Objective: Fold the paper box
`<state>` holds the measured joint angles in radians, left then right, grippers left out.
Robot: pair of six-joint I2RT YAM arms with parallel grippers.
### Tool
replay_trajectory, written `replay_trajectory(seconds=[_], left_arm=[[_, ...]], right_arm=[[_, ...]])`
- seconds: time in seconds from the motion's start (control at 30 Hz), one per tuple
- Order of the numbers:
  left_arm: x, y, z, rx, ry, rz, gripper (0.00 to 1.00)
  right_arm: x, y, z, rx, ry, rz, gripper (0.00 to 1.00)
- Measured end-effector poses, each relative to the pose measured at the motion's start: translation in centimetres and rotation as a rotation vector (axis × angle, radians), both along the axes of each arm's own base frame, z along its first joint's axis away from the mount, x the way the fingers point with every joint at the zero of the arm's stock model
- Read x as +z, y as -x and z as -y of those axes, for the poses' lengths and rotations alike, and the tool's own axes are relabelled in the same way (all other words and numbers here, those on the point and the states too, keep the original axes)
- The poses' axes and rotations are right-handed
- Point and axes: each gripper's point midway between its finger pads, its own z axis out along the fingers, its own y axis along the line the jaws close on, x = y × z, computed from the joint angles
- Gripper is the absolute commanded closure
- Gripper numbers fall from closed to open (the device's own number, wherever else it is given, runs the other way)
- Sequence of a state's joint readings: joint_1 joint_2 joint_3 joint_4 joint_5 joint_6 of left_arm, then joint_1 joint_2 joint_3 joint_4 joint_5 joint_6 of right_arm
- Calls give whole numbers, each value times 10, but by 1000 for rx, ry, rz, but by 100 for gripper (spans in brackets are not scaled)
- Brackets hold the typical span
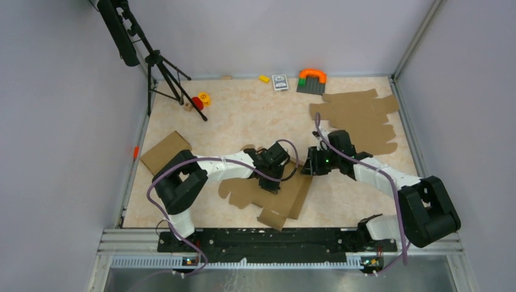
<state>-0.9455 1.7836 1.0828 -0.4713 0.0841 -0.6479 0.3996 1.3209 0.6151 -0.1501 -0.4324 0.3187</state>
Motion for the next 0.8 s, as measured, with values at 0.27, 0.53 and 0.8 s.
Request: replay_trajectory(seconds=[0.27,0.53,0.8], left_arm=[[0,0,0,-1,-2,2,100],[0,0,0,4,-6,6,100],[0,0,0,2,-11,13,100]], right_arm=[[-7,18,0,5,-16,-74,65],[-17,38,4,-13,-27,-151,48],[6,48,3,-19,-73,-112,66]])
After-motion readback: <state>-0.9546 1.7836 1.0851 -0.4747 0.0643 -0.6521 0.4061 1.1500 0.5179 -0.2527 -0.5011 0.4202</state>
